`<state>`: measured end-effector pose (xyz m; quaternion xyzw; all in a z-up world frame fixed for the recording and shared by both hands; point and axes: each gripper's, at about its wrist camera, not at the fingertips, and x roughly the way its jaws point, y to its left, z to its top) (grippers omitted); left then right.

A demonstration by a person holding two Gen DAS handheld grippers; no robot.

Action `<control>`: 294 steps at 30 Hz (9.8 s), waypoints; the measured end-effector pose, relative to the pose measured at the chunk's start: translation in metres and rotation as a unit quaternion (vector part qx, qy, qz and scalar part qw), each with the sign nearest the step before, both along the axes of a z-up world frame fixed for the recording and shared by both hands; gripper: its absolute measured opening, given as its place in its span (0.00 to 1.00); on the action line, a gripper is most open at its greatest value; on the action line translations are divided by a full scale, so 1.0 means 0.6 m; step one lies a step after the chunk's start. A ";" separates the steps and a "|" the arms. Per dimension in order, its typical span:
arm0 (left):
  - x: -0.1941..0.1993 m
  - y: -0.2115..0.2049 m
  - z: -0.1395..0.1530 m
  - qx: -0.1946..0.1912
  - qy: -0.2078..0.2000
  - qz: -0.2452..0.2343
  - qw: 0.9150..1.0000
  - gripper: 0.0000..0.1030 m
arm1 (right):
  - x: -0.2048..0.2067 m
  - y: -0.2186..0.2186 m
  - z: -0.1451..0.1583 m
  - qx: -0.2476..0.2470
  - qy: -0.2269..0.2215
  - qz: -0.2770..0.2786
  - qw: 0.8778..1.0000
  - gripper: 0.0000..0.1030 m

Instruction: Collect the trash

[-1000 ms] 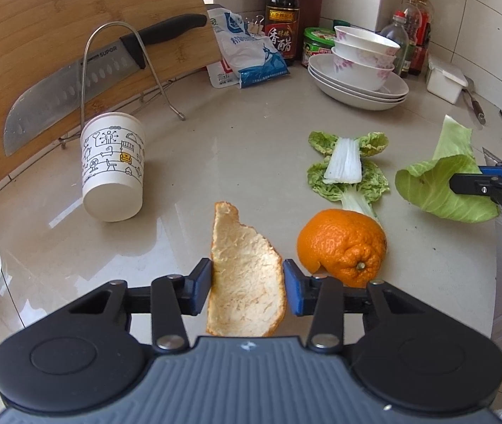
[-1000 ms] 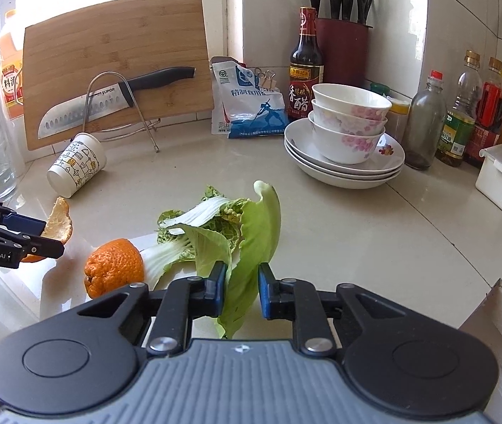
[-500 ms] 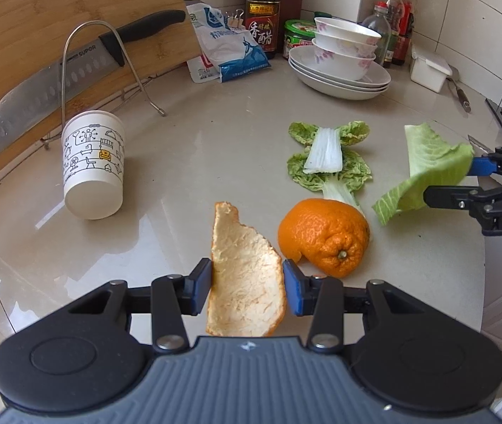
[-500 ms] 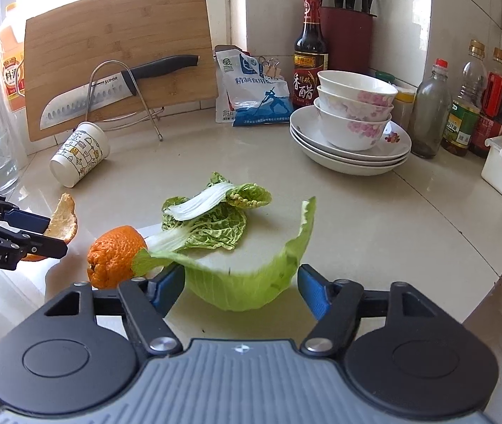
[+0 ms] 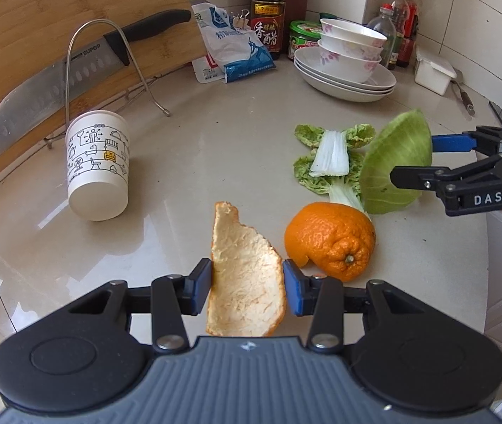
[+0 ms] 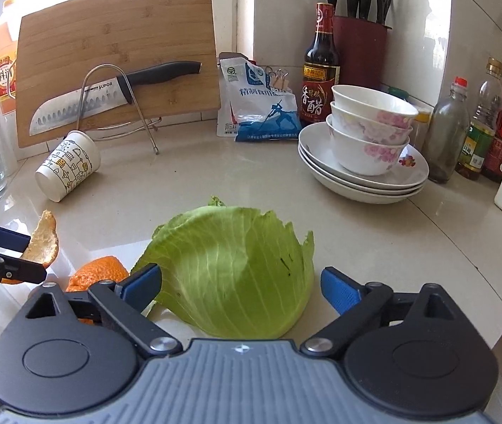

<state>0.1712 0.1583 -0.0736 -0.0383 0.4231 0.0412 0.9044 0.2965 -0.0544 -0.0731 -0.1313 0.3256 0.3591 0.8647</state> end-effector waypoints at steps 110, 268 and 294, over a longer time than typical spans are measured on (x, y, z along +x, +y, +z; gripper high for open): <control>0.107 -0.625 -0.106 -0.001 0.061 -0.359 0.931 0.82 | -0.322 -0.552 -0.050 -0.026 0.068 -0.348 0.935 1.00; 0.033 -0.044 -0.001 -0.053 -0.026 -0.009 0.998 0.50 | 0.058 0.152 -0.024 -0.017 0.085 0.098 0.991 0.96; 0.060 -0.036 -0.009 -0.049 -0.026 -0.027 0.998 0.49 | 0.108 0.163 -0.016 -0.052 0.071 0.022 0.996 0.31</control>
